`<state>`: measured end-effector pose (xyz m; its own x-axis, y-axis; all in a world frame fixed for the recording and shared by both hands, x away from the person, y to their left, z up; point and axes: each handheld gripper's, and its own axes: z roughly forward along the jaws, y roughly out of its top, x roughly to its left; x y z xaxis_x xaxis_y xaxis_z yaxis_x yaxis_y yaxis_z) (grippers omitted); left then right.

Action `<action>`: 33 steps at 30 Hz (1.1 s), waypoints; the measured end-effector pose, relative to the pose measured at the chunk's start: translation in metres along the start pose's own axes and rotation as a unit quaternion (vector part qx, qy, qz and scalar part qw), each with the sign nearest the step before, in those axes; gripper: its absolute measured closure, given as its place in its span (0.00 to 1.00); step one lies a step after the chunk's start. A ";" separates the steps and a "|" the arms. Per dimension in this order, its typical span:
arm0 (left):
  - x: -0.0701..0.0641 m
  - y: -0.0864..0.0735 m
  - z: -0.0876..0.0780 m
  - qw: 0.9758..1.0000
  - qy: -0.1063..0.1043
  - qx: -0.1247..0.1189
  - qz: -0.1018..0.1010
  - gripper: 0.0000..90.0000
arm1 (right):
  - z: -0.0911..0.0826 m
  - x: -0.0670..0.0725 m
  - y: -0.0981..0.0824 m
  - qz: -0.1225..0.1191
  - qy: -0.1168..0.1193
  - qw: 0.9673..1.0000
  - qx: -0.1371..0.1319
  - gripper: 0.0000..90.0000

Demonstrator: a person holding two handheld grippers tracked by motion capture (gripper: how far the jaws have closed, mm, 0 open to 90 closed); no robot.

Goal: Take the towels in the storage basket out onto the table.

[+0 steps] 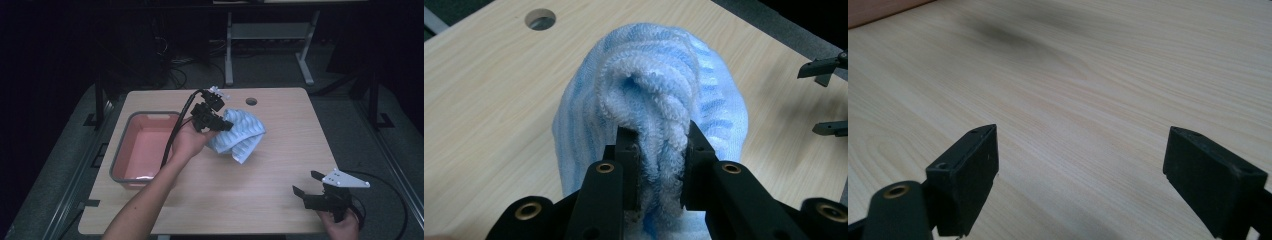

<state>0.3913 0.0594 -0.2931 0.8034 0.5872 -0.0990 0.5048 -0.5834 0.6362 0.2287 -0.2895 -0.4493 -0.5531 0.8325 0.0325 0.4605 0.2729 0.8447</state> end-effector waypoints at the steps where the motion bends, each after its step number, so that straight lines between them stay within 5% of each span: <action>1: -0.001 0.000 0.003 1.000 -0.002 0.001 0.001 0.83 | 0.000 0.000 0.000 0.000 0.000 1.000 0.000 0.16; 33: 0.001 -0.008 0.074 0.998 -0.026 0.028 -0.041 0.82 | 0.003 0.002 0.002 -0.005 0.004 1.000 0.008 0.16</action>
<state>0.4110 0.0230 -0.3546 0.7739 0.6044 -0.1893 0.5843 -0.5661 0.5814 0.2307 -0.2857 -0.4497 -0.5625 0.8263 0.0288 0.4663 0.2883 0.8363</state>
